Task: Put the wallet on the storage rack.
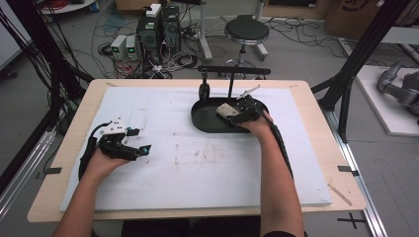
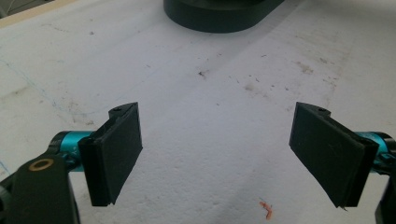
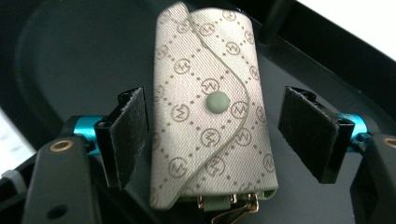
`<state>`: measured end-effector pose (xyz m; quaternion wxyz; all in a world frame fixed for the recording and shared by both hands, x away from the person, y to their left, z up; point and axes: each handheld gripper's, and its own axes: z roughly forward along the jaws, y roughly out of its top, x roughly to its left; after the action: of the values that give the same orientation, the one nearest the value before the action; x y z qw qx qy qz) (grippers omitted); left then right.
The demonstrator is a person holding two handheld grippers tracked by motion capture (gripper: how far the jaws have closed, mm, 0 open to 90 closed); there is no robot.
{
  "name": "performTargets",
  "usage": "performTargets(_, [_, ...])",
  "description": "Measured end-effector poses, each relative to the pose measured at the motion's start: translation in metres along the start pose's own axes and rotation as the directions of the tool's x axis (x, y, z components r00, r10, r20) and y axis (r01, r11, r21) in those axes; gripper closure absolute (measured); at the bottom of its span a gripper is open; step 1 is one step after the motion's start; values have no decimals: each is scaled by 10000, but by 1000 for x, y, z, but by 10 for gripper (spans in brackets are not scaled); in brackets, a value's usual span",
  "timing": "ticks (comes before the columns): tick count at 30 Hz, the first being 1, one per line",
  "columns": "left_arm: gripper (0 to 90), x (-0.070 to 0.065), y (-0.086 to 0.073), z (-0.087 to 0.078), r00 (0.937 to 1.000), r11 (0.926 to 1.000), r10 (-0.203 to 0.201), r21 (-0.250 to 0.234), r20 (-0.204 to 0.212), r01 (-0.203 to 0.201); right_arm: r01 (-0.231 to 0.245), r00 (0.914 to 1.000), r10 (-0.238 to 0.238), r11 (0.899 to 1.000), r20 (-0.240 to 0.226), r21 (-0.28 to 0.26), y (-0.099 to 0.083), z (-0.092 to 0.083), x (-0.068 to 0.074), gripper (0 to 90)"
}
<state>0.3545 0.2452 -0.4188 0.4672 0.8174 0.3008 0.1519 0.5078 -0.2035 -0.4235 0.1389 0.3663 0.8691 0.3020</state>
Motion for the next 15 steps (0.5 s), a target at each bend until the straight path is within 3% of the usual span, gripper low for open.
performTargets(5, [169,0,0,0,10000,10000,23,-45,64,-23,55,9999,-56,9998,-87,-195,0,-13,1,223])
performTargets(7, [169,0,0,0,10000,10000,18,-23,83,-18,-211,9997,209,9997,-154,-143,-1,-20,4,208])
performTargets(8, [169,-1,0,0,10000,10000,24,-31,64,-23,450,9987,-460,9981,-237,-414,-1,-23,2,204])
performTargets(9, [169,-1,0,0,10000,10000,24,-31,64,-23,450,9987,-460,9981,-237,-414,-1,-23,2,204])
performTargets(10, [169,-1,0,0,10000,10000,28,-34,61,-28,121,9997,-121,9999,-188,-13,-2,-31,8,204])
performTargets(15, [169,-1,1,-2,10000,9999,57,-98,67,-56,286,9996,-286,9993,5,-261,-2,-49,13,200])
